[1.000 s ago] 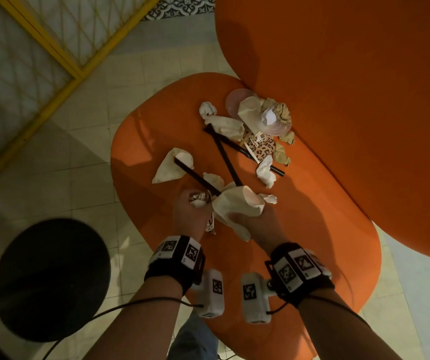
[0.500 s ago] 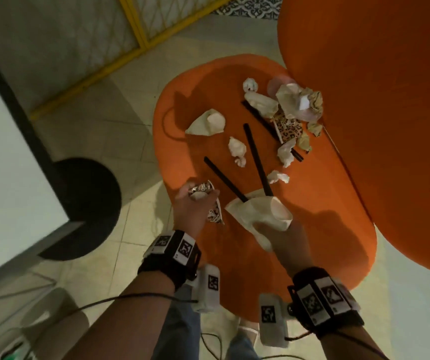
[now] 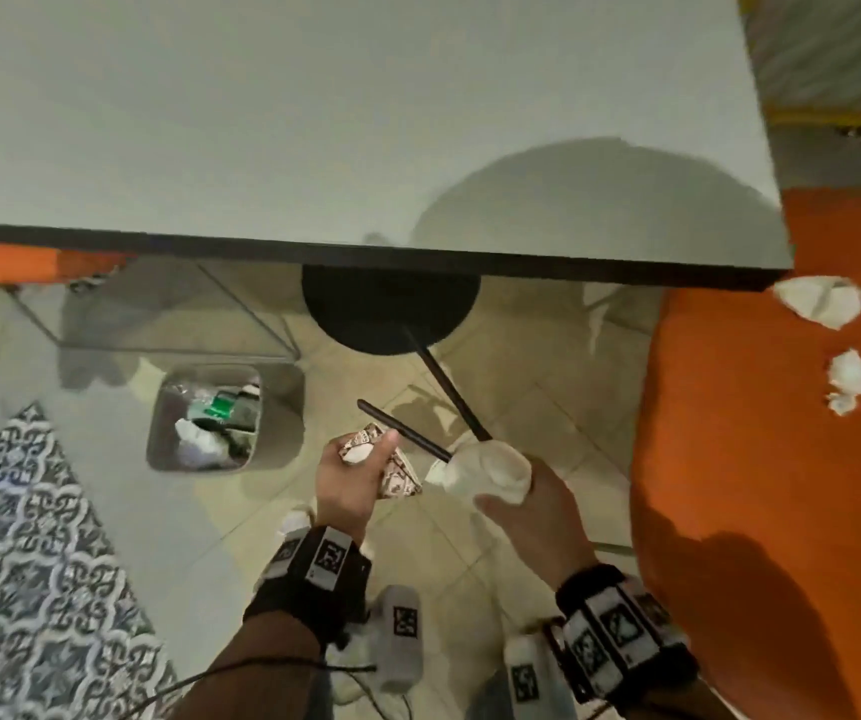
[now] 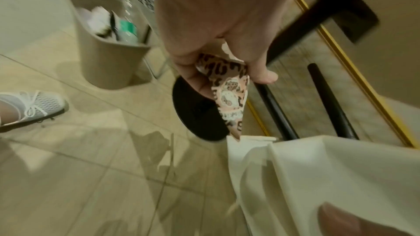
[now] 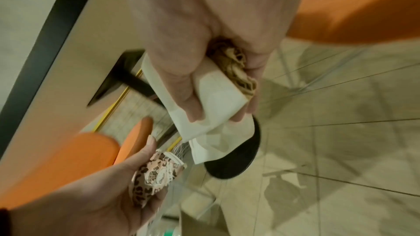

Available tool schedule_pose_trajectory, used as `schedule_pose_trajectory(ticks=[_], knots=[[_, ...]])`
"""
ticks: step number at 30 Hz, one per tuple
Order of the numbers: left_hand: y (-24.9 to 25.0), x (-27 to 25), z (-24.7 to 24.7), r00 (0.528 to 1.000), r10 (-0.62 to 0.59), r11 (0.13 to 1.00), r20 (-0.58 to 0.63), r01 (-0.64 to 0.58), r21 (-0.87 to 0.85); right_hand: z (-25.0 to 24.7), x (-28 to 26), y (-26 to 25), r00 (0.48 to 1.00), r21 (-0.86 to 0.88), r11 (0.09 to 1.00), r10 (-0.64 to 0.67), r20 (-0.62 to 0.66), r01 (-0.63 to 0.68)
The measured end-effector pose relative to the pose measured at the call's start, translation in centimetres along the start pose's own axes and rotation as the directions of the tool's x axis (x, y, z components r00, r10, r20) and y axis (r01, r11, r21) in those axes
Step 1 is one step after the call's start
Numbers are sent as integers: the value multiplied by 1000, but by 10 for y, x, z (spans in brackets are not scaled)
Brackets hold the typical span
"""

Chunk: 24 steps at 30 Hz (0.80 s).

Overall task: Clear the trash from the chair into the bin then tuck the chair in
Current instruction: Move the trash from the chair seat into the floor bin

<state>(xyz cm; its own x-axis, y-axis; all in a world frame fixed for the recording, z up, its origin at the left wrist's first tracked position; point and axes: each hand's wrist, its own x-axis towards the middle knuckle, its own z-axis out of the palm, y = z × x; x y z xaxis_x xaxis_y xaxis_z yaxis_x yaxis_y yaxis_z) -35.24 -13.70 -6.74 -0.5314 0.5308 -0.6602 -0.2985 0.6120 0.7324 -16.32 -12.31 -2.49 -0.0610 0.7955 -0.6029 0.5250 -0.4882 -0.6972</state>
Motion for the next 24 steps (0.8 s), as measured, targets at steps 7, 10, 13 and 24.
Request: schedule_pose_trajectory(ticks=[7, 10, 13, 24], knots=[[1, 97, -179, 974, -61, 991, -220, 33, -128, 200, 51, -117, 942, -514, 795, -218, 255, 323], [-2, 144, -242, 963, -103, 995, -247, 96, -42, 283, 71, -156, 901, -689, 580, -267, 343, 434], [-12, 191, -290, 959, -167, 985, -230, 173, 6, 348, 87, -184, 869, -811, 318, -247, 430, 491], [2, 244, -341, 933, -283, 952, -223, 302, 57, 454, 121, -208, 882, -842, -281, 38, 470, 460]])
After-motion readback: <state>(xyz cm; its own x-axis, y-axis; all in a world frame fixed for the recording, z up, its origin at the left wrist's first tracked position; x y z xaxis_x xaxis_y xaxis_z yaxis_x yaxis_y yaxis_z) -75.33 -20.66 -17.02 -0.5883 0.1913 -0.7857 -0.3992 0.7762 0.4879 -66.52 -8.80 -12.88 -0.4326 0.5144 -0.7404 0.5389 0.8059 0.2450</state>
